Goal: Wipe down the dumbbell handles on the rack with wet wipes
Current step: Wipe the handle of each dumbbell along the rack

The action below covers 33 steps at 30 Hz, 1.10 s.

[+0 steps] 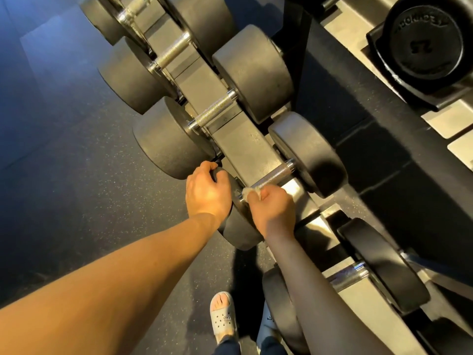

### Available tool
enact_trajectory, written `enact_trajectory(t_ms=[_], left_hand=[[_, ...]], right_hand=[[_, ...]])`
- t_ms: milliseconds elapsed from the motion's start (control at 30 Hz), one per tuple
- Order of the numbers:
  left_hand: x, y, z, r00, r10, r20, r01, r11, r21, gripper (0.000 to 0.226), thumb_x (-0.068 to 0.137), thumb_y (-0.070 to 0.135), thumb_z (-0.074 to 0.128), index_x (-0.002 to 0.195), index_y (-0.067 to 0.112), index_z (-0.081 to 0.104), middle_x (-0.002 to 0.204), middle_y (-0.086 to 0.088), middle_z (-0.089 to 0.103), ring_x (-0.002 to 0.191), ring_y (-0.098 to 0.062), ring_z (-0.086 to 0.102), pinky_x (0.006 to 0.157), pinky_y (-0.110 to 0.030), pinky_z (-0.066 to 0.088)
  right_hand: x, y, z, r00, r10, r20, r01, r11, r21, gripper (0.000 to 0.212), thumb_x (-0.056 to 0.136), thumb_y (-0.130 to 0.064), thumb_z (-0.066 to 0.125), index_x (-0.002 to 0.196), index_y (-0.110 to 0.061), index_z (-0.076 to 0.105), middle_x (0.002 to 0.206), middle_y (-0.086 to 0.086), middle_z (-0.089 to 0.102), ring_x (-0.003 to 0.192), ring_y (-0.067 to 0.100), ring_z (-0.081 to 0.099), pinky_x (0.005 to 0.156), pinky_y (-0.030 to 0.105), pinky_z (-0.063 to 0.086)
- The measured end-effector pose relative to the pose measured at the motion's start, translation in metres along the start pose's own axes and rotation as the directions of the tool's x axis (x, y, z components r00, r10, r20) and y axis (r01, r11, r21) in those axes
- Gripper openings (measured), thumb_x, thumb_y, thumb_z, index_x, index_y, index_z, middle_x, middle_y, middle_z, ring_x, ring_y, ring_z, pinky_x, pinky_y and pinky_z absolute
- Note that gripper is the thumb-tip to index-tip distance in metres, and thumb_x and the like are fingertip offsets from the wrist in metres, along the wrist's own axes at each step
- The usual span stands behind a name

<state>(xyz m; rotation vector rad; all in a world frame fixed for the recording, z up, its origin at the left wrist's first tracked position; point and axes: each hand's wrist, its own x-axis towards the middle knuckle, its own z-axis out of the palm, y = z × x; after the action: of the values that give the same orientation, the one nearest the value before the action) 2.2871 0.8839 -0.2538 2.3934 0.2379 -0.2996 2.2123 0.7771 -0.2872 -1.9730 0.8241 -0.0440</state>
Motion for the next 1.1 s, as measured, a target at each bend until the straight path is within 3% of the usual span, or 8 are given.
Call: enact_trajectory(t_ms=[100, 300, 400, 567, 767, 933, 1033, 1100], left_hand=[[-0.001, 0.0, 0.0, 1.0, -0.005, 0.004, 0.005, 1.0, -0.007, 0.052, 0.088, 0.043, 0.036, 0.128, 0.022, 0.062, 0.122, 0.0, 0.068, 0.115, -0.024, 0.059, 0.099, -0.049, 0.051], [-0.001, 0.0, 0.001, 1.0, -0.015, 0.006, 0.015, 1.0, -0.005, 0.049, 0.09, 0.042, 0.038, 0.13, 0.025, 0.06, 0.122, 0.001, 0.067, 0.114, -0.024, 0.06, 0.096, -0.049, 0.053], [0.0, -0.002, 0.001, 1.0, -0.004, 0.01, 0.004, 1.0, 0.0, 0.047, 0.092, 0.041, 0.04, 0.131, 0.024, 0.059, 0.124, 0.0, 0.067, 0.115, -0.023, 0.06, 0.097, -0.048, 0.053], [0.001, -0.004, 0.002, 1.0, 0.01, 0.016, -0.01, 1.0, 0.0, 0.037, 0.097, 0.036, 0.044, 0.128, 0.023, 0.06, 0.122, 0.0, 0.067, 0.115, -0.024, 0.059, 0.096, -0.046, 0.053], [0.002, -0.004, 0.002, 1.0, 0.012, 0.01, -0.012, 1.0, 0.018, 0.035, 0.1, 0.032, 0.048, 0.132, 0.022, 0.059, 0.126, -0.001, 0.065, 0.117, -0.023, 0.057, 0.093, -0.038, 0.049], [0.0, -0.003, 0.002, 1.0, 0.01, 0.011, -0.01, 1.0, -0.005, 0.042, 0.094, 0.038, 0.043, 0.128, 0.022, 0.061, 0.117, 0.0, 0.067, 0.111, -0.025, 0.06, 0.094, -0.047, 0.054], [-0.001, 0.0, 0.0, 1.0, 0.005, 0.006, -0.005, 1.0, -0.006, 0.048, 0.09, 0.043, 0.039, 0.128, 0.023, 0.06, 0.117, 0.001, 0.067, 0.11, -0.024, 0.06, 0.094, -0.048, 0.054], [-0.001, 0.0, -0.001, 1.0, 0.005, 0.01, -0.005, 1.0, -0.003, 0.045, 0.092, 0.041, 0.04, 0.127, 0.024, 0.061, 0.118, 0.001, 0.067, 0.11, -0.025, 0.06, 0.093, -0.047, 0.054]], right_hand=[[0.024, -0.012, -0.017, 0.903, -0.401, -0.154, 0.33, 0.877, -0.349, 0.013, 0.095, -0.022, 0.068, 0.089, -0.011, 0.062, 0.079, 0.002, 0.063, 0.069, 0.012, 0.059, 0.06, 0.022, 0.046], [0.027, -0.02, -0.008, 0.844, -0.505, 0.18, 0.497, 0.612, -0.615, 0.008, 0.085, -0.011, 0.074, 0.085, -0.008, 0.066, 0.081, 0.012, 0.064, 0.068, 0.031, 0.064, 0.057, 0.032, 0.046], [0.032, -0.045, -0.017, 0.768, -0.338, 0.544, 0.639, 0.47, -0.609, 0.013, 0.098, -0.019, 0.057, 0.105, -0.013, 0.067, 0.103, 0.009, 0.065, 0.093, 0.029, 0.067, 0.068, 0.033, 0.041], [0.069, -0.086, -0.031, 0.851, -0.057, 0.521, 0.523, 0.169, -0.835, 0.024, 0.095, -0.015, 0.063, 0.119, -0.014, 0.065, 0.111, 0.01, 0.064, 0.103, 0.027, 0.063, 0.071, 0.034, 0.043], [0.038, -0.078, -0.013, 0.726, -0.002, 0.688, 0.606, 0.476, -0.638, 0.014, 0.098, -0.021, 0.058, 0.109, -0.015, 0.064, 0.105, 0.009, 0.065, 0.101, 0.03, 0.064, 0.075, 0.035, 0.044], [0.057, -0.069, -0.038, 0.839, -0.164, 0.518, 0.543, 0.267, -0.796, 0.019, 0.094, -0.013, 0.063, 0.113, -0.012, 0.063, 0.11, 0.009, 0.064, 0.099, 0.029, 0.066, 0.073, 0.036, 0.045], [0.025, -0.036, -0.031, 0.843, -0.434, 0.317, 0.526, 0.549, -0.65, 0.013, 0.088, -0.002, 0.066, 0.099, -0.009, 0.064, 0.093, 0.009, 0.063, 0.075, 0.028, 0.067, 0.058, 0.029, 0.04], [-0.005, -0.007, -0.023, 0.89, -0.402, 0.213, 0.455, 0.781, -0.428, 0.007, 0.095, -0.005, 0.061, 0.098, -0.011, 0.063, 0.088, 0.005, 0.064, 0.071, 0.021, 0.065, 0.057, 0.029, 0.047]])
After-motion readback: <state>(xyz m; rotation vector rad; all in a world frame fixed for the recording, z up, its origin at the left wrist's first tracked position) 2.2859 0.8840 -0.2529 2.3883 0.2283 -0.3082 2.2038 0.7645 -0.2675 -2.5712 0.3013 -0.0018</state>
